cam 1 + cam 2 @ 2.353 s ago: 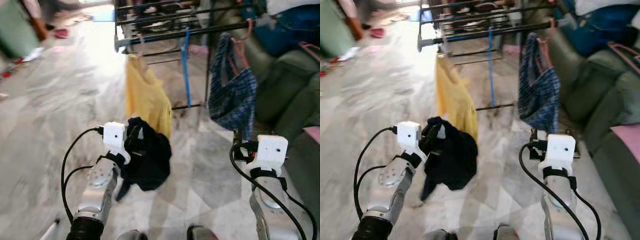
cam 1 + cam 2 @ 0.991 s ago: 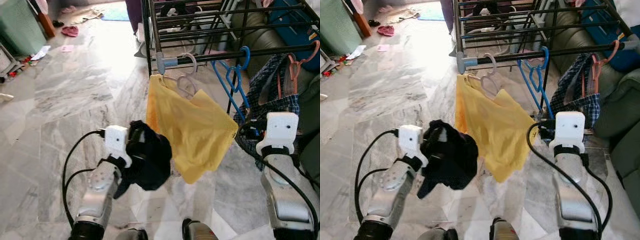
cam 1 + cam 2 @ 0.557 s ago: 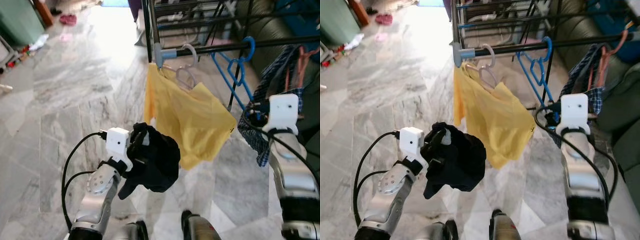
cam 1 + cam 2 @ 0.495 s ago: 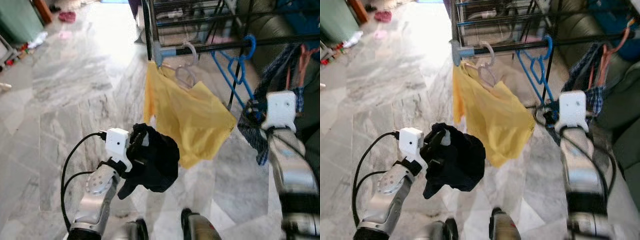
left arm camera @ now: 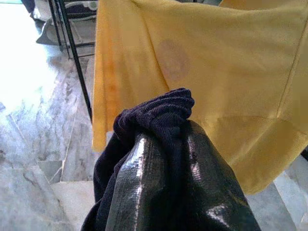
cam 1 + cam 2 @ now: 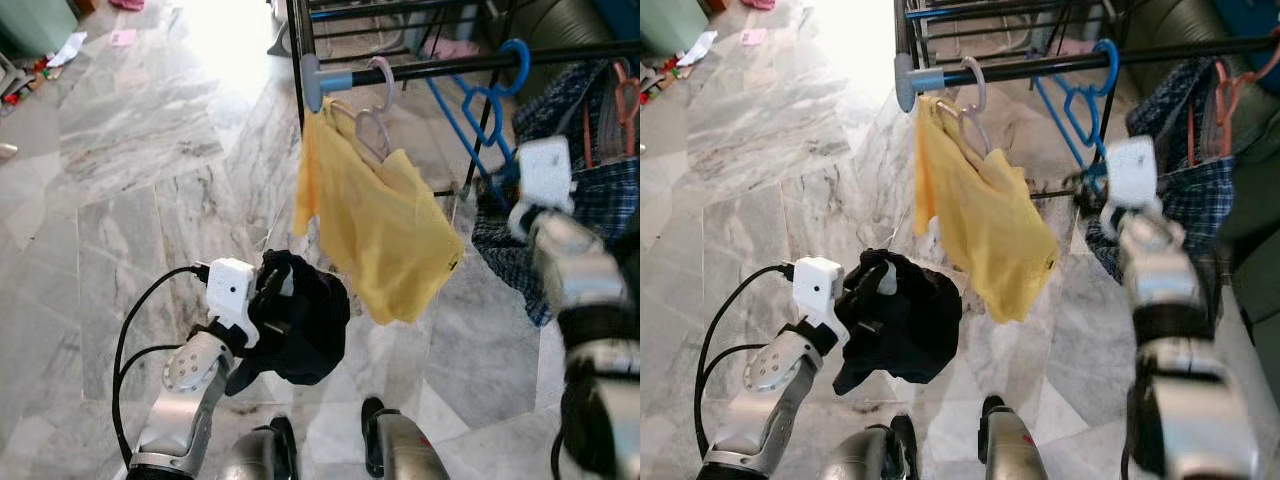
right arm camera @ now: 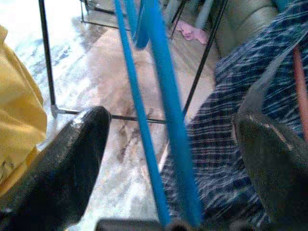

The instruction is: Hang hanger

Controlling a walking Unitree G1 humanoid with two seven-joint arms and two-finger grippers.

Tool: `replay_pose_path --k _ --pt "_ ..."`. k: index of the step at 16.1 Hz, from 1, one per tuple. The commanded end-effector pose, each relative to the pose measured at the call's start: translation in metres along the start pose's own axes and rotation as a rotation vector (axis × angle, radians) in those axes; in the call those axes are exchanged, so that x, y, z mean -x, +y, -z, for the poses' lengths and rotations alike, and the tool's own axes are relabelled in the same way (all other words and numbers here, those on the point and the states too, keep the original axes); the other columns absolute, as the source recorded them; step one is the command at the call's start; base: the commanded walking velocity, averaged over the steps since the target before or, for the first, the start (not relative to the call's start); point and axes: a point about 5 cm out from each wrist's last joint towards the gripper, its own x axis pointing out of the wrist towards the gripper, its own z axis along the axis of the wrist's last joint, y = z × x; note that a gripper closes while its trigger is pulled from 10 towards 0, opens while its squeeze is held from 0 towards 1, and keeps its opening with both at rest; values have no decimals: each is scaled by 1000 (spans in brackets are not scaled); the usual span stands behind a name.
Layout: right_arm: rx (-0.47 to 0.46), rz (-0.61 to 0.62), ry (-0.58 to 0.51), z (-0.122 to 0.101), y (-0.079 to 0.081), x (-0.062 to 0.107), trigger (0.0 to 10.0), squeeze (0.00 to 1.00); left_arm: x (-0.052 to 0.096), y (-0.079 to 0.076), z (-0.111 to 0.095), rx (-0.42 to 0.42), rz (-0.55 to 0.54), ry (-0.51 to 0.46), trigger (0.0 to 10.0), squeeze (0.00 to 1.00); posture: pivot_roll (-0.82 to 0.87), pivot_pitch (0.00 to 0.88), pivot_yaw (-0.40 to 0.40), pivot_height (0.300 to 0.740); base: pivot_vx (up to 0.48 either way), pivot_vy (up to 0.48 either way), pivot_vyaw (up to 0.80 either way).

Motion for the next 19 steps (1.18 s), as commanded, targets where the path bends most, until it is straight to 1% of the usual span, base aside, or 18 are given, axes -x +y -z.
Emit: replay_pose_path --k 1,2,4,6,7,8,12,13,14,16,17,18,19 --pt "25 -26 25 5 0 -1 10000 0 5 2 -2 -10 -7 -1 10000 0 -83 343 60 740 0 0 0" --pt "44 -30 7 -4 -4 -4 10000 0 5 2 -1 -11 -11 2 10000 0 -83 339 60 740 0 0 0" --pt "57 -48 -12 -12 -5 -8 10000 0 4 2 -2 -13 -16 5 10000 0 -82 333 59 740 0 0 0" --pt "62 -65 -18 -15 -4 -9 10000 0 3 3 -1 -16 -19 7 10000 0 -82 327 58 740 0 0 0" --pt "65 -74 -24 -16 -3 -10 2471 0 3 3 -1 -18 -21 8 10000 0 -82 327 58 740 0 0 0" --pt "66 -97 -36 -20 -1 -11 0 0 3 3 -1 -20 -22 9 10000 0 -82 327 58 740 0 0 0" --pt "80 -180 -59 -26 1 -10 0 0 4 4 0 -26 -28 19 10000 0 -77 325 57 740 0 0 0" --pt "84 -183 -62 -27 1 -10 0 0 4 4 0 -27 -30 19 10000 0 -77 325 57 740 0 0 0" --pt "84 -184 -63 -27 -1 -10 471 0 4 4 0 -29 -31 21 10000 0 -80 322 57 740 0 0 0" --pt "86 -194 -63 -27 -2 -9 510 0 4 4 0 -30 -29 22 10000 0 -82 322 58 740 0 0 0" --pt "86 -200 -62 -27 -2 -9 745 0 3 4 1 -31 -28 23 10000 0 -83 322 59 740 0 0 0" --pt "87 -212 -63 -28 -3 -9 8000 0 3 4 1 -33 -26 25 10000 0 -83 321 60 740 0 0 0" --pt "80 -215 -65 -29 -3 -9 10000 0 3 4 1 -34 -25 25 10000 0 -82 321 62 740 0 0 0"
